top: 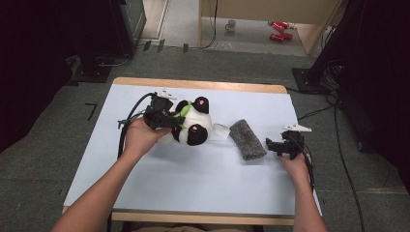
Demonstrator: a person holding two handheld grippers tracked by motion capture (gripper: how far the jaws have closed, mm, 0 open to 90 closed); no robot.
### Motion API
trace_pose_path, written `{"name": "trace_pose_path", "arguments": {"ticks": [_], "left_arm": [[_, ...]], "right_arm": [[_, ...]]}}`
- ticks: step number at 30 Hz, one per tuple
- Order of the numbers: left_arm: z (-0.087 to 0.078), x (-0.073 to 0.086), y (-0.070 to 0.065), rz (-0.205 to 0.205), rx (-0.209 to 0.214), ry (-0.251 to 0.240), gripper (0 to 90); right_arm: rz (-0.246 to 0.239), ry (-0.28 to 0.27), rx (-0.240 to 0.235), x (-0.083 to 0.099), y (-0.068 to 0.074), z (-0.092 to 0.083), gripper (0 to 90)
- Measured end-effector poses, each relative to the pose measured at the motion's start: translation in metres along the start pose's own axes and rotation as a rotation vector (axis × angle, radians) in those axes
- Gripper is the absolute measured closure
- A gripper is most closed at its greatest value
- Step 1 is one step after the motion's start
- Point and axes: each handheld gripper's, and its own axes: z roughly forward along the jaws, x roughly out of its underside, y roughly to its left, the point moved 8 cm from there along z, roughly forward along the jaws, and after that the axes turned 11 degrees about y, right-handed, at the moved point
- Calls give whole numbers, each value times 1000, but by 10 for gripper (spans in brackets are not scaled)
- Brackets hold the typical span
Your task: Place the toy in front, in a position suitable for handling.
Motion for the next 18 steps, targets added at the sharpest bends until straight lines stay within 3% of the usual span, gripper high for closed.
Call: {"name": "trace_pose_path", "arguments": {"ticks": [5, 12, 15, 18], "left_arm": [[-1, 14, -17, -11, -1, 2, 710], [11, 33, -43, -30, 42, 10, 708], [19, 37, -54, -3, 24, 12, 707], [27, 40, -60, 8, 42, 5, 702]], "right_arm": [[0, 1, 0, 0, 0, 0, 82], [0, 1, 0, 0, 0, 0, 82], [0, 1, 0, 0, 0, 0, 82], [9, 6, 6, 0, 0, -1, 89]]}}
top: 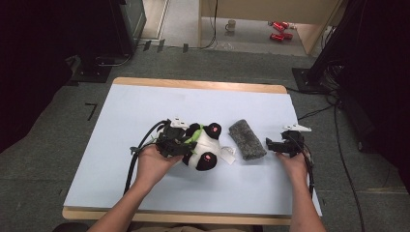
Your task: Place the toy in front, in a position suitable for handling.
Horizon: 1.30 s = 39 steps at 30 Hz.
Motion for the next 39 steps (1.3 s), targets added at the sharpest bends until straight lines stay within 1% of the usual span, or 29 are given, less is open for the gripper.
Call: {"name": "trace_pose_path", "arguments": {"ticks": [2, 3, 5, 6, 7, 8, 9, 10, 11, 12, 14, 16, 17, 18, 19, 20, 21, 22, 24, 27, 30, 34, 36, 39], "left_arm": [[3, 1, -1, -3, 17, -18, 701], [3, 1, -1, -3, 18, -28, 700], [3, 0, 2, -3, 31, -29, 697], [2, 0, 3, -3, 35, -33, 692], [2, 0, 5, -1, 38, -34, 686], [2, 1, 5, 2, 41, -35, 678], [2, 2, 5, 4, 47, -43, 672], [2, 3, 6, 8, 51, -48, 658], [2, 4, 6, 10, 54, -54, 658], [2, 4, 6, 11, 60, -56, 650], [2, 4, 7, 3, 77, -66, 627], [2, 4, 7, 1, 97, -72, 588], [2, 4, 7, 0, 107, -73, 574], [2, 5, 7, 7, 108, -73, 563], [1, 4, 6, 19, 102, -89, 525], [1, 4, 6, 19, 102, -89, 490], [0, 4, 6, 30, 106, -95, 466], [0, 4, 6, 35, 111, -100, 448], [-2, 5, 6, 42, 117, -105, 431], [-5, 6, 7, 50, 123, -115, 403], [-10, 6, 8, 47, 139, -133, 386], [-15, 9, 11, 64, 129, -145, 376], [-18, 11, 14, 82, 115, -149, 375], [-22, 14, 19, 91, 104, -165, 366]], "right_arm": [[3, 7, 4, 0, 0, -1, 103], [8, 17, 5, -1, 1, -2, 136], [9, 34, -3, -3, 3, -5, 209], [7, 35, 0, -5, 4, -8, 227], [9, 21, 0, -8, 5, -12, 253], [12, -13, -11, -13, 7, -17, 282], [17, -34, -23, -17, 9, -24, 289], [31, -62, -55, -27, 17, -35, 292], [31, -62, -55, -27, 17, -35, 292], [39, -80, -80, -31, 22, -40, 300], [42, -94, -123, -38, 34, -47, 313], [13, -92, -140, -41, 48, -50, 316], [-6, -89, -144, -41, 55, -50, 317], [-28, -86, -148, -42, 61, -50, 318], [-53, -75, -158, -42, 72, -49, 324], [-53, -75, -158, -42, 72, -49, 324], [-53, -62, -183, -42, 80, -48, 338], [-55, -58, -191, -43, 82, -48, 342], [-60, -54, -194, -43, 84, -47, 347], [-66, -36, -213, -42, 90, -44, 356], [-82, -24, -211, -42, 94, -41, 368], [-91, 9, -208, -39, 96, -32, 376], [-95, 22, -210, -38, 96, -29, 382], [-100, 50, -212, -36, 96, -23, 398]]}}
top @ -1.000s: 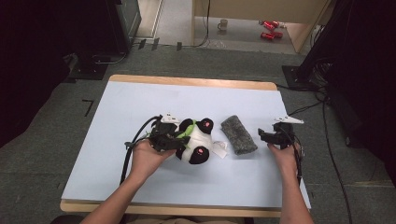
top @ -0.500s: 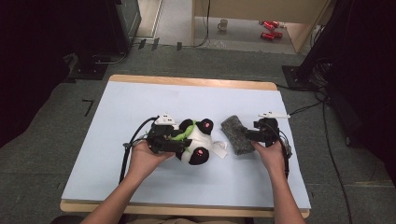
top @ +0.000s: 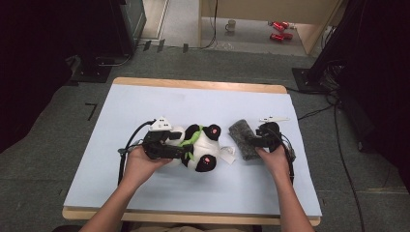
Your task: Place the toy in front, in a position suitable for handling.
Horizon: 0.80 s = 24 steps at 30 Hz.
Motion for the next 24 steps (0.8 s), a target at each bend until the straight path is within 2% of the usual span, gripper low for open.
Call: {"name": "trace_pose_path", "arguments": {"ticks": [7, 15, 21, 24], "left_arm": [[-12, 7, 12, -10, -6, -15, 352], [-24, 16, 27, -36, -8, -35, 344], [-32, 26, 40, -59, -21, -41, 343], [-35, 35, 44, -56, -32, -46, 343]], "right_arm": [[-4, 63, 2, 5, -3, 12, 455], [-22, 72, -2, 5, -1, 14, 618], [1, 92, -18, 7, 1, 16, 719], [21, 100, -26, 7, 2, 14, 750]]}}
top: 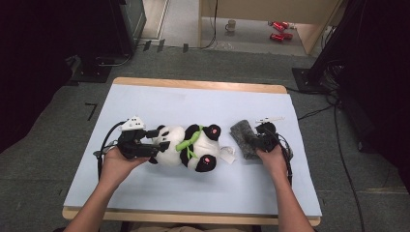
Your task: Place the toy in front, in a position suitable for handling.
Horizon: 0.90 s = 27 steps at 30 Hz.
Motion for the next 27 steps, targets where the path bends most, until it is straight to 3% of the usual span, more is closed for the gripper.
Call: {"name": "trace_pose_path", "arguments": {"ticks": [8, 14, 20, 27], "left_arm": [[-2, 19, 13, -6, -24, 0, 339], [2, 27, 20, -38, 1, -17, 334], [12, 35, 21, -14, -13, 22, 326], [16, 39, 21, -36, 11, 20, 316]], "right_arm": [[44, -3, -13, 1, -5, -5, 764], [66, -21, -19, 0, -5, -12, 767], [62, -23, -20, -1, -4, -20, 768], [43, -10, -16, 1, 4, -28, 769]]}}
